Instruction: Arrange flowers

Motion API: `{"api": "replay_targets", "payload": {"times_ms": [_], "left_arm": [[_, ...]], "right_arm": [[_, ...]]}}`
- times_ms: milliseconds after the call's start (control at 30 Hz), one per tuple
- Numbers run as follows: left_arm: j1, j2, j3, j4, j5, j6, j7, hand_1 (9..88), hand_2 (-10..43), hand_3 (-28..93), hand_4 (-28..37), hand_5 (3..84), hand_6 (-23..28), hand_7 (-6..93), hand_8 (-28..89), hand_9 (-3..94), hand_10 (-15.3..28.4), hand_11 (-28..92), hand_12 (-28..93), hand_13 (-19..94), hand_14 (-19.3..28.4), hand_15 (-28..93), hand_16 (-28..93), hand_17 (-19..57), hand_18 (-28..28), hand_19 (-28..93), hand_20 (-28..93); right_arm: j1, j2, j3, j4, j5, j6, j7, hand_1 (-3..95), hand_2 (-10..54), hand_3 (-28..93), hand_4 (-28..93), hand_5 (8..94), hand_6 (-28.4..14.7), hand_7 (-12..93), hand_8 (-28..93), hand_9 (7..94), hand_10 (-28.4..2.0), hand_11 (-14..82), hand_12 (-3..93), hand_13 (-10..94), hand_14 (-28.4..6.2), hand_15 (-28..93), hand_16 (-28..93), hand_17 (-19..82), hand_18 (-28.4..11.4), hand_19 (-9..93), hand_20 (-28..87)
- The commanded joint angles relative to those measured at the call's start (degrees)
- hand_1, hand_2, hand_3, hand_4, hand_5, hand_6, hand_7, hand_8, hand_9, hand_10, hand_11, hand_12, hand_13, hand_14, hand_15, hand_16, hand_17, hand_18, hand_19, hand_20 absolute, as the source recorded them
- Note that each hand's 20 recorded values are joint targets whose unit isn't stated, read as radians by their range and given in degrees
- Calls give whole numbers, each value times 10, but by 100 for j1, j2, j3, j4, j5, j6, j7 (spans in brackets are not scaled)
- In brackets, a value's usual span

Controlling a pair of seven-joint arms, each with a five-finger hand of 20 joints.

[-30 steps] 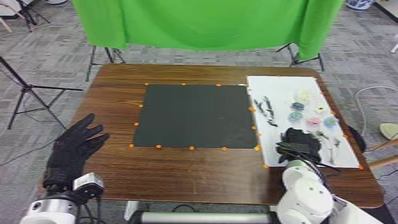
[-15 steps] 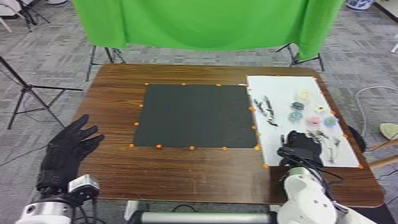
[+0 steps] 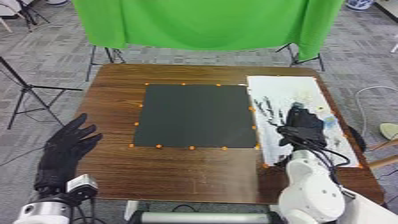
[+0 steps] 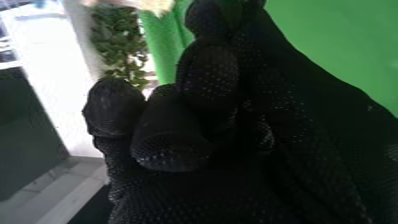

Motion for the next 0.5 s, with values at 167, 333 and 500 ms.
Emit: {"api": "replay_targets", "payload": {"times_ms": [167,333,500], "left_arm": [[334,-332,-625,-150,79,105,-255,247,61,823,-192,342,84,142,-100,322,188,263,86,257,260,489,-92,-77,241,653,-63],[158,-308,-608,-82,79,94,-234,247,58,826,-194,345,84,144,-100,323,188,265,88,256,261,490,-92,-77,242,653,-64],[-176,-253,-436,35,147,15,-364,246,53,831,-197,349,83,148,-100,326,190,266,90,256,264,494,-92,-78,244,655,-65]], "right_arm": [[2416,-1849,-1042,714,1510,-751,-1081,487,-95,900,-277,837,-55,360,248,849,-144,603,275,825,-95,864,212,472,-274,932,549],[2975,-2483,-1664,1373,1714,-847,-1111,483,-95,901,-269,839,-55,358,248,850,-145,603,276,827,-96,865,211,474,-275,932,555],[3122,-3013,-1983,1882,1786,-966,-1095,482,-95,898,-269,839,-52,358,249,851,-144,603,274,828,-96,866,210,474,-275,932,558]]}}
